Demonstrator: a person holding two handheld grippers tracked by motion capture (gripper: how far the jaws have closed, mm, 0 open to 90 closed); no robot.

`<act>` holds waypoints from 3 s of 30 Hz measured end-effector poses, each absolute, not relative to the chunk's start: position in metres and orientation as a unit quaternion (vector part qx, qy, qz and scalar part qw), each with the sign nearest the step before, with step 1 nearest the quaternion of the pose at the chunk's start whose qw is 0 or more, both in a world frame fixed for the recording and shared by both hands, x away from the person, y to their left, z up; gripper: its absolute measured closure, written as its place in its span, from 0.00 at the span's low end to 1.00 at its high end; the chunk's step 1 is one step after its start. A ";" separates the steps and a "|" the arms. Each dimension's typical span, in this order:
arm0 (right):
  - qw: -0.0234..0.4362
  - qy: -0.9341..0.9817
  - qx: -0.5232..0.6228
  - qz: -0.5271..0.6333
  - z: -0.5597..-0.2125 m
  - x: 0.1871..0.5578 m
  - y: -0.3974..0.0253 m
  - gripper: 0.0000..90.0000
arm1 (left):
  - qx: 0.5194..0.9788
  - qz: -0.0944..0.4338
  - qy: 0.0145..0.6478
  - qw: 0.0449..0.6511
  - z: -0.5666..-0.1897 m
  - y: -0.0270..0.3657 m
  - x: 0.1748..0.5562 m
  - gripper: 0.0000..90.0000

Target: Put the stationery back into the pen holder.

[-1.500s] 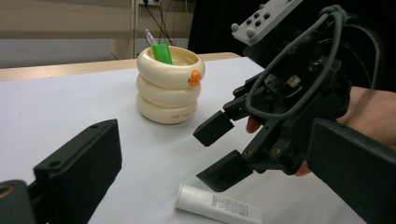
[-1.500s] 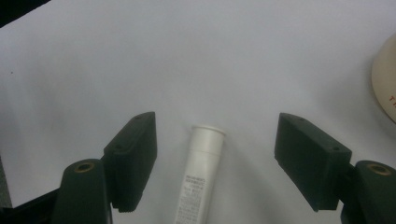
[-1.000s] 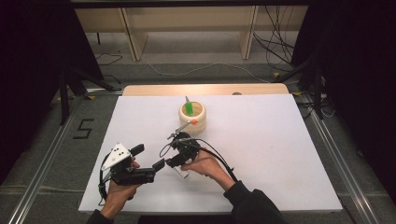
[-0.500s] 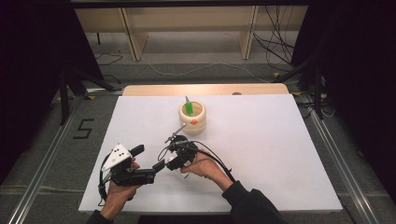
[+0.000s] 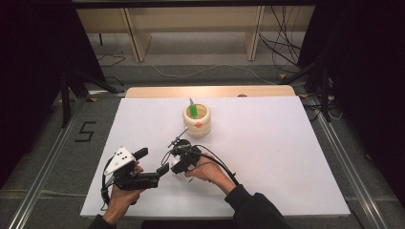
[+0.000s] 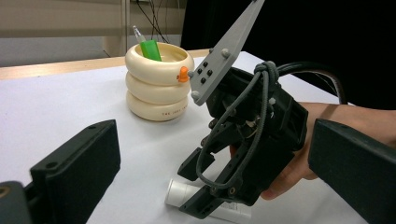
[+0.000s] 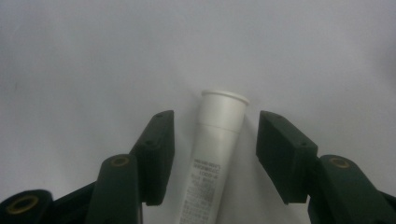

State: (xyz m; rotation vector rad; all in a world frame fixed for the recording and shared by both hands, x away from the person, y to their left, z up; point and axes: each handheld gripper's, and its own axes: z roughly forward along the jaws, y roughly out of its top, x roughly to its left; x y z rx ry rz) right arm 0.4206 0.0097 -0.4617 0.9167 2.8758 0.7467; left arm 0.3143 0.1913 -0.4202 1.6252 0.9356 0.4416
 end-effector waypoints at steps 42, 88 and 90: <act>0.041 0.904 0.315 0.288 -0.441 0.425 -0.003 0.75 | 0.688 0.192 0.401 0.574 -0.420 0.192 0.315 0.02; 0.159 0.790 0.370 0.462 -0.364 0.473 -0.062 0.75 | 0.695 0.188 0.403 0.566 -0.423 0.191 0.319 0.02; 0.165 0.787 0.373 0.463 -0.363 0.476 -0.062 0.75 | 0.694 0.187 0.403 0.566 -0.424 0.191 0.319 0.02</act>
